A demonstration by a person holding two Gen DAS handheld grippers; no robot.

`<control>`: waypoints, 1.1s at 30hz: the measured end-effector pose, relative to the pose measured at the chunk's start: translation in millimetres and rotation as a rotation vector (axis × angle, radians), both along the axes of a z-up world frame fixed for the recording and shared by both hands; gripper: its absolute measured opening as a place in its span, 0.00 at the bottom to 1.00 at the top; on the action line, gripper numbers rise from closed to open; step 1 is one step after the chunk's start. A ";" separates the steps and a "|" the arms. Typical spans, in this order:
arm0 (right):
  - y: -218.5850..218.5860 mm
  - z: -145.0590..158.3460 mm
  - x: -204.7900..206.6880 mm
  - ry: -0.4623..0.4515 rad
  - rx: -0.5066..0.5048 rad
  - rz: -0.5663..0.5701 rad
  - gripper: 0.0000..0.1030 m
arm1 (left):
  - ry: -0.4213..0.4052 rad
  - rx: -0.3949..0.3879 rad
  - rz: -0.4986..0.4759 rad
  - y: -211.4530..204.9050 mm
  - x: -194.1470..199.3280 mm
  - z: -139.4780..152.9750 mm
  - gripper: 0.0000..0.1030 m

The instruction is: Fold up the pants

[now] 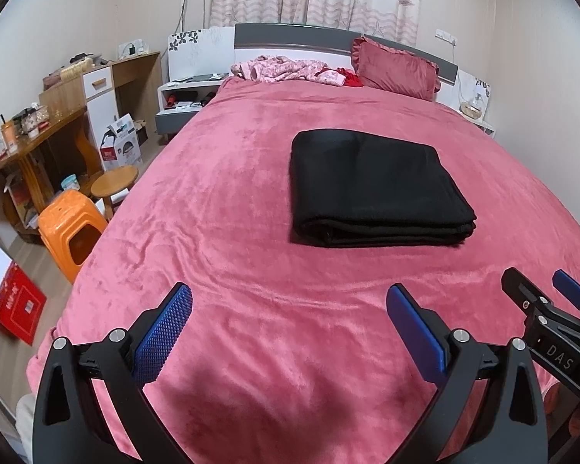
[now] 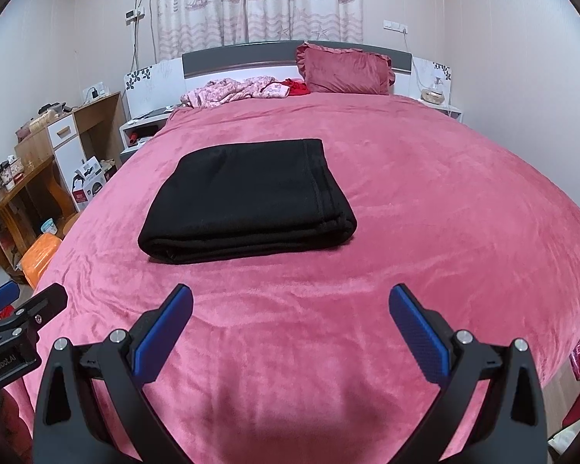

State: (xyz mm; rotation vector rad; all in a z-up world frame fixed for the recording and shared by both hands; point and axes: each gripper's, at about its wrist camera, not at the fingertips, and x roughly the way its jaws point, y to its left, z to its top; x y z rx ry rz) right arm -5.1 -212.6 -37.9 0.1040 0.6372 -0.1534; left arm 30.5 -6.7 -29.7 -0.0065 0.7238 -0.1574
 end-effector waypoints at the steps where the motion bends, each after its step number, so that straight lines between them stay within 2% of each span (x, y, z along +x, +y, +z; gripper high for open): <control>1: 0.5 -0.4 -0.2 0.000 -0.001 0.000 0.98 | 0.001 0.000 -0.002 -0.3 -0.1 -0.4 0.97; 13: 0.8 -2.2 -0.1 0.009 0.008 0.002 0.98 | 0.021 -0.016 -0.001 1.2 0.5 -3.5 0.97; 33: 1.1 -4.9 -0.2 0.015 0.018 0.004 0.98 | 0.023 0.001 -0.007 -1.2 -1.4 -5.6 0.97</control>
